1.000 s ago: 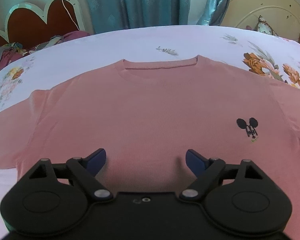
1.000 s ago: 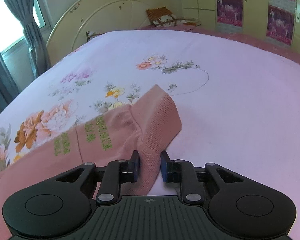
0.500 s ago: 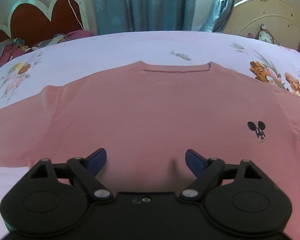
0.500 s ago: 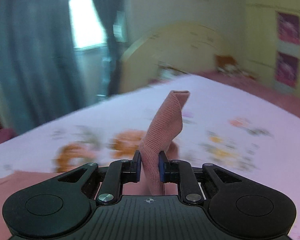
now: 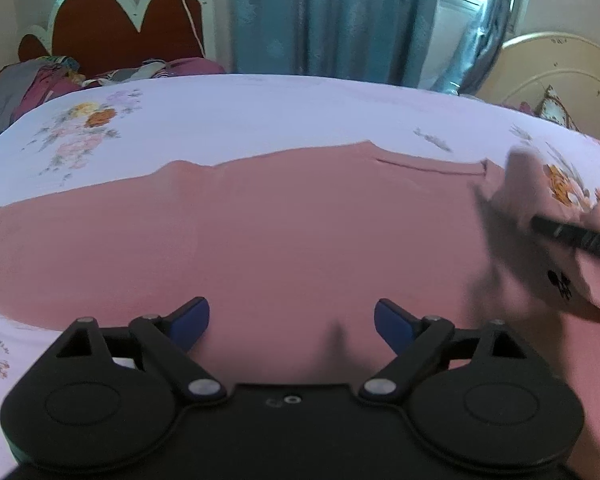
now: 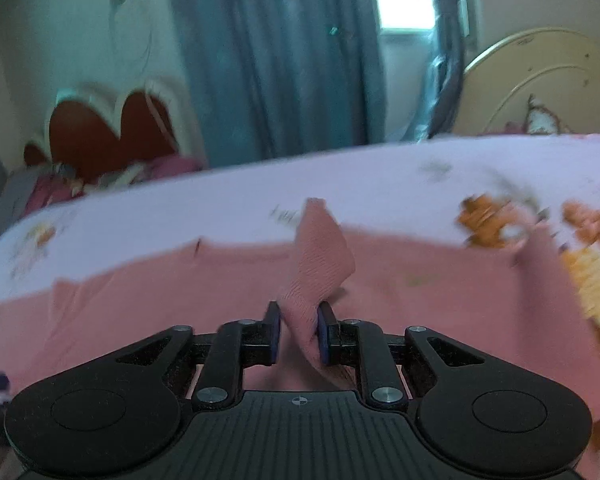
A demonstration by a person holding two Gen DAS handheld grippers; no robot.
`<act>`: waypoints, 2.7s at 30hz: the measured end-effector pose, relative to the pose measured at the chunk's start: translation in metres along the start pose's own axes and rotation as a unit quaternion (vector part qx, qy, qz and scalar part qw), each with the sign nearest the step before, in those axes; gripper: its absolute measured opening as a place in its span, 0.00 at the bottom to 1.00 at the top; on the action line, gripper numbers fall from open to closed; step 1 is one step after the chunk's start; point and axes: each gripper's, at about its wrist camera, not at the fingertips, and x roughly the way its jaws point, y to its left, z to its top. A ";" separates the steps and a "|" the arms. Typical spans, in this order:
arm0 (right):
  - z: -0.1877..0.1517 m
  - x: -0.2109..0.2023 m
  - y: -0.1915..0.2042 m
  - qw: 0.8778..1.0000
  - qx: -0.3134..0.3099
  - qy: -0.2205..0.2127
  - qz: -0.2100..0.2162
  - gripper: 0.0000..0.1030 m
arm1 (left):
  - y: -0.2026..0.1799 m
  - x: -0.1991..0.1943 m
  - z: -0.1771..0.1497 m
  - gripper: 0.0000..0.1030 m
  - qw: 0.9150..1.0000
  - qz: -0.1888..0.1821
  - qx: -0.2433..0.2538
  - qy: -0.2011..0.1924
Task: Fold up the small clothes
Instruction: 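Lift the sleeve with the right tool and fold it across the body, then lower the sleeve onto the body and open the right tool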
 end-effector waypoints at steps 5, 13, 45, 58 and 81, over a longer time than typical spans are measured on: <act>-0.009 0.008 0.012 0.999 -0.009 0.032 0.033 0.17 | 0.000 0.003 0.004 0.89 1.000 -0.018 0.004 0.002; -0.014 -0.035 -0.043 0.999 -0.015 -0.008 -0.040 0.69 | -0.050 0.030 0.015 0.91 0.993 -0.105 0.026 0.036; -0.051 -0.052 -0.167 0.987 0.052 0.043 -0.146 0.42 | -0.068 0.018 0.083 0.07 0.972 -0.206 -0.055 -0.093; -0.052 -0.069 -0.175 0.986 0.070 0.063 -0.137 0.08 | -0.038 0.078 0.022 0.29 0.994 -0.099 -0.053 -0.008; 0.040 0.054 -0.215 0.989 0.092 0.057 -0.101 0.34 | -0.086 0.092 0.021 0.47 0.996 -0.067 0.058 -0.028</act>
